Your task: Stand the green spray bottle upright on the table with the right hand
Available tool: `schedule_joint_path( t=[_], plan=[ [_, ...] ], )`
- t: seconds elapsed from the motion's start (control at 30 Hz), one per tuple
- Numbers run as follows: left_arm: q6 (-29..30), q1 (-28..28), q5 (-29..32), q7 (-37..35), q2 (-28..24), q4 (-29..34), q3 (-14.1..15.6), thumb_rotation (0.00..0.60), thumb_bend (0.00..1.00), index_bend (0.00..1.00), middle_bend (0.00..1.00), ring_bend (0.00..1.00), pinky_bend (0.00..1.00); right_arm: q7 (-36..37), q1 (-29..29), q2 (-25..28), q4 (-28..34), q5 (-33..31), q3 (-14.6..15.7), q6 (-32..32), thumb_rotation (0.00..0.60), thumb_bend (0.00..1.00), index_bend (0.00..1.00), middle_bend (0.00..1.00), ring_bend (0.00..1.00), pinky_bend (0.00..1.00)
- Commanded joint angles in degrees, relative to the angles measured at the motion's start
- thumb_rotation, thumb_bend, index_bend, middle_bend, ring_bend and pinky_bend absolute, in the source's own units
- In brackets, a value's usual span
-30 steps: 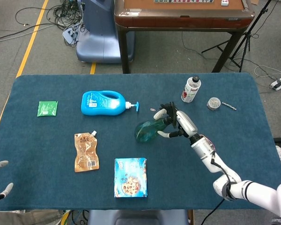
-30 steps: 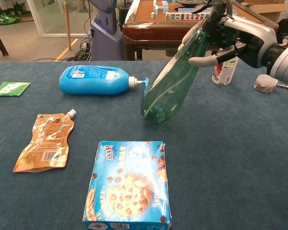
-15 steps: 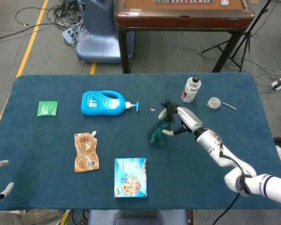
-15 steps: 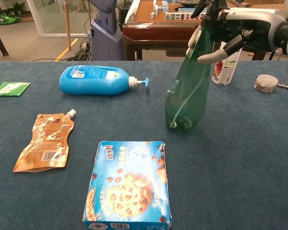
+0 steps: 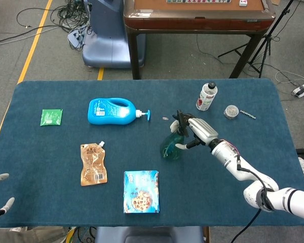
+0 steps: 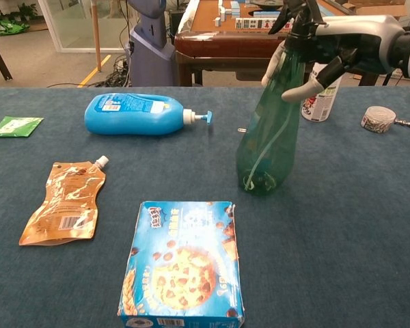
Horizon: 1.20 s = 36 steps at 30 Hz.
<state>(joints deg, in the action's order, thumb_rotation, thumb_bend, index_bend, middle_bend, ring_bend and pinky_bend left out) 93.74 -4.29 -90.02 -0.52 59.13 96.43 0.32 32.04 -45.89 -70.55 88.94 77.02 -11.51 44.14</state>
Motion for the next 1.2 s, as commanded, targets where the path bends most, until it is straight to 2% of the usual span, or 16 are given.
schedule_joint_path(
  t=[0.03,0.27,0.67,1.2],
  plan=[
    [0.02,0.02,-0.08,0.07,-0.01,0.04,0.01,0.6,0.26,0.27,0.02,0.05,0.03,-0.17,0.11,0.21,0.2,0.36,0.14,0.06,0.6,0.19,0.32,0.28,0.14,0.1],
    [0.09,0.03,-0.16,0.18,-0.04,0.19,-0.01,0.6,0.26,0.27,0.02,0.05,0.03,-0.47,0.28,0.65,0.86,0.88,0.31,0.14,0.6,0.15,0.2,0.23,0.13,0.1],
    [0.29,-0.06,-0.24,0.16,-0.06,0.18,0.01,0.6,0.26,0.27,0.02,0.05,0.03,-1.07,0.58,0.25,0.95,1.47,0.89,0.33,0.6,0.15,0.2,0.22,0.12,0.1],
    [0.31,-0.08,-0.38,0.18,-0.05,0.16,0.08,0.6,0.25,0.27,0.02,0.05,0.03,-2.84,2.05,-0.76,-0.15,1.35,2.31,1.25,0.6,0.12,0.12,0.19,0.1,0.07]
  ],
)
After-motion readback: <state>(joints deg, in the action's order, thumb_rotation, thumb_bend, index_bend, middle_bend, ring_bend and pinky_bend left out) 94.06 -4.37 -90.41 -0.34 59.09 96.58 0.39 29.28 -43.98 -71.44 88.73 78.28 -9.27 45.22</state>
